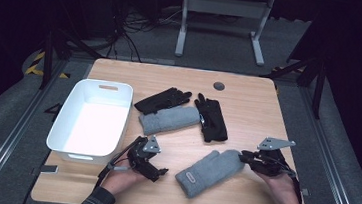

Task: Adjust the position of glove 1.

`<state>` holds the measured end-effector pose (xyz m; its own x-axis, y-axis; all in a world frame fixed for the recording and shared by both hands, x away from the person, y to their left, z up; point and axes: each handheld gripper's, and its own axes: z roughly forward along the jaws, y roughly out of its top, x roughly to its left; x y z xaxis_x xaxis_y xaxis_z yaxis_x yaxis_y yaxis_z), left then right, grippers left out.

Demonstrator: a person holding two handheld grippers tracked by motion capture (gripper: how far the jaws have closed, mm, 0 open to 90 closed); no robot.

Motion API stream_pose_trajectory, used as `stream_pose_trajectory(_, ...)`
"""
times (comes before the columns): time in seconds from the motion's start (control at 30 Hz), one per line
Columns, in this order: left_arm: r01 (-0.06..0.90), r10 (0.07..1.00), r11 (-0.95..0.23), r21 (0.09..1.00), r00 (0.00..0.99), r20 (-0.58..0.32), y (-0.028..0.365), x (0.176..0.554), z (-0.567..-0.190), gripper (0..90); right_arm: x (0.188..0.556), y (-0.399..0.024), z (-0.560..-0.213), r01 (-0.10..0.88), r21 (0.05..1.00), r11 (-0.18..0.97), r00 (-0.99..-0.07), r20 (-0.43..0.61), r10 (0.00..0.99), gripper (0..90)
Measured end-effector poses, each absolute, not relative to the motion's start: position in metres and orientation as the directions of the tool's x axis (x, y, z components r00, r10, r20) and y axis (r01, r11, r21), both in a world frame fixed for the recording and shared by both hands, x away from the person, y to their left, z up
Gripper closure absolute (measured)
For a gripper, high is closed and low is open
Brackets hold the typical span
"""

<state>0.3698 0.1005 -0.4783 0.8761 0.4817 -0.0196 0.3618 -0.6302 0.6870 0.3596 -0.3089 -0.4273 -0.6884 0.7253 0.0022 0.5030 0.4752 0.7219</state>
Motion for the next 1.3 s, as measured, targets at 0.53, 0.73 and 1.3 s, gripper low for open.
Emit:
stream_pose_trajectory(0.53,0.363,0.486,-0.626,0.690,0.874,-0.019,0.101,0.370,-0.478,1.6,0.378,-0.357,-0.456,0.570,0.749,0.338,-0.495,-0.016,0.869,26.9)
stream_pose_trajectory(0.73,0.369,0.491,-0.624,0.689,0.871,-0.021,0.103,0.371,-0.475,7.7,0.381,-0.359,-0.462,0.573,0.749,0.332,-0.481,-0.020,0.876,25.9)
stream_pose_trajectory(1.3,0.403,0.542,-0.598,0.692,0.840,-0.021,0.100,0.385,-0.453,16.2,0.384,-0.360,-0.467,0.579,0.745,0.333,-0.472,-0.026,0.881,20.8)
